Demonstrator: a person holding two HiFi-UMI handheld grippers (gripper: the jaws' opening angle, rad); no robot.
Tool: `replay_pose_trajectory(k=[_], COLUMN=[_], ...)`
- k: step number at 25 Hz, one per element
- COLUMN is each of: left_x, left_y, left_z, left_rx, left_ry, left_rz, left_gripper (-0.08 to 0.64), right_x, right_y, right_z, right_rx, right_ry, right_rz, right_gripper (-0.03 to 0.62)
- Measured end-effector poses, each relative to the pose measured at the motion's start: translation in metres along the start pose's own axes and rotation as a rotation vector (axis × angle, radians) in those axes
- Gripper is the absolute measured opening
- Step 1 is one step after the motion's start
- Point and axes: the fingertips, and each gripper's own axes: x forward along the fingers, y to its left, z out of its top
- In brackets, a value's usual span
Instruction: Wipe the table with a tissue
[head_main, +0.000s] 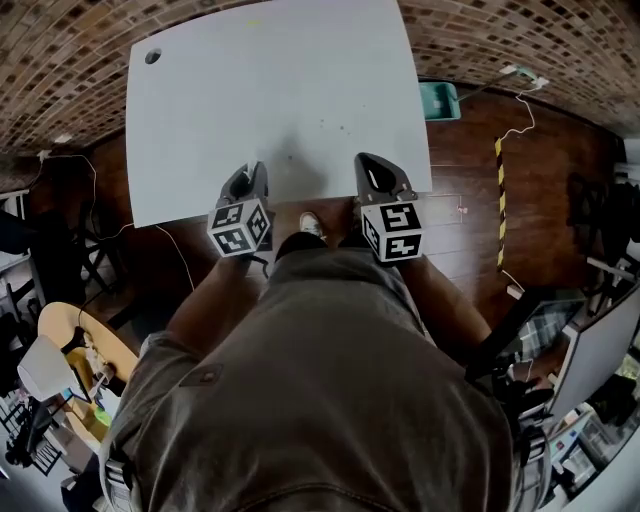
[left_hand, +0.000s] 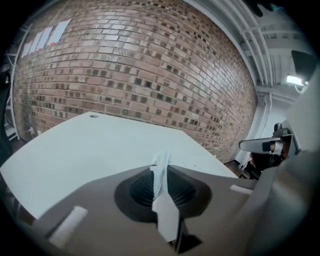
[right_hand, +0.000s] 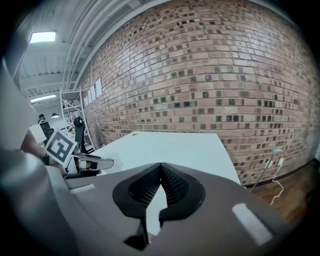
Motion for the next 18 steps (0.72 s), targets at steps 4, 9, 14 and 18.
replay_pose_trajectory(k=[4,9,14,18], left_x=[0.016,0.032,0.038,0.042], left_y=[0.006,0.007,0.008,0.006], left_z=[-0.01,-0.023,-0.032,-0.036], left_rx=[-0.002,0.011,0.042,0.071], left_ry=[0.034,0.088,0.14,0.164], left_rz=[0.044,0.086,0.121,0.133], left_gripper=[0.04,0.04,0.04,0.04], right_x=[0.007,0.016,0.023,0.028], right_y=[-0.014,-0.035,-0.046,-0.05], right_z=[-0.005,-0.01,-0.015,-0.019], right_rx=[-0.006,0.002,0.024,0.042], right_ry=[0.024,0.041,0.06,0.069], right_rz=[0.017,0.032,0.05,0.065], right_gripper=[0.014,0.014,0.014,0.014])
